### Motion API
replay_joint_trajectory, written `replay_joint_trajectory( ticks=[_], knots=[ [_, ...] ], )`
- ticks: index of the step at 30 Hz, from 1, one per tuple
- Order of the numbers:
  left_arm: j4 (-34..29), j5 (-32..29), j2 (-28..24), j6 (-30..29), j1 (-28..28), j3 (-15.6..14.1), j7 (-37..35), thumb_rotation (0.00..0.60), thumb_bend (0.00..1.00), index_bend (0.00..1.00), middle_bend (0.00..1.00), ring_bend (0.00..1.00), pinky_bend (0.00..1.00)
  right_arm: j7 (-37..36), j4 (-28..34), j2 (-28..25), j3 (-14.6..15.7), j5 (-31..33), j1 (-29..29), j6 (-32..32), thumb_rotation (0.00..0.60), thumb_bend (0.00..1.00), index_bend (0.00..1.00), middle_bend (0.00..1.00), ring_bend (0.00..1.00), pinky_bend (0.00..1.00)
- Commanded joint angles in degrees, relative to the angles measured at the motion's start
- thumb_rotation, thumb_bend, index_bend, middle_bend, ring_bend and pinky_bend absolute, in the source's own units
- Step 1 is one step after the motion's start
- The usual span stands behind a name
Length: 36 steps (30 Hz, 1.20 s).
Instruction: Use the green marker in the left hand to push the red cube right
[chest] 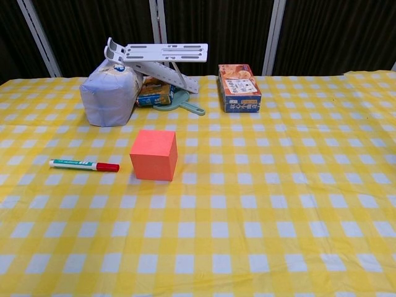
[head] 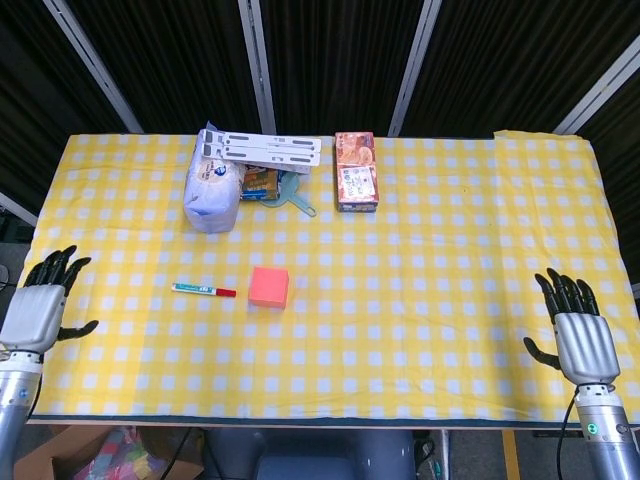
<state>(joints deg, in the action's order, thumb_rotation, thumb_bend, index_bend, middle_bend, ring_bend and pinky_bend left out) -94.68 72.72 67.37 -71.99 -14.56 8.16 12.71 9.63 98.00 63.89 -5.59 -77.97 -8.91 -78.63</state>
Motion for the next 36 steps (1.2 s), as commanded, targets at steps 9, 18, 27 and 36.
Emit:
replay_joint_trajectory(
  ticks=[9,18,27,36],
  knots=[
    [5.7,-14.0,10.8,10.3,-11.3,4.5,13.5,0.600,0.24,0.43,0.10,0.01,0.16,-0.7,0.0,-0.2,-0.1,0.1,0.0,0.2,0.600,0.30,0.00,0.00,0.00,0.00],
    [11.3,-21.2,18.5,12.5,-16.7,5.4,20.1,0.600,0.27,0.44,0.10,0.01,0.16,-1.3,-0.1,-0.3,-0.1,0.1,-0.1,0.4,0.600,0.30,0.00,0.00,0.00,0.00],
    [15.4,-26.5,24.1,13.5,-20.7,5.4,24.6,0.600,0.28,0.45,0.10,0.01,0.16,-2.0,-0.1,-0.5,0.0,0.1,-0.1,0.6,0.600,0.30,0.00,0.00,0.00,0.00],
    [18.6,-29.5,27.4,13.7,-22.8,4.8,26.8,0.600,0.28,0.46,0.10,0.01,0.16,-2.6,0.0,-0.6,-0.1,0.1,-0.1,0.6,0.600,0.30,0.00,0.00,0.00,0.00]
  ],
)
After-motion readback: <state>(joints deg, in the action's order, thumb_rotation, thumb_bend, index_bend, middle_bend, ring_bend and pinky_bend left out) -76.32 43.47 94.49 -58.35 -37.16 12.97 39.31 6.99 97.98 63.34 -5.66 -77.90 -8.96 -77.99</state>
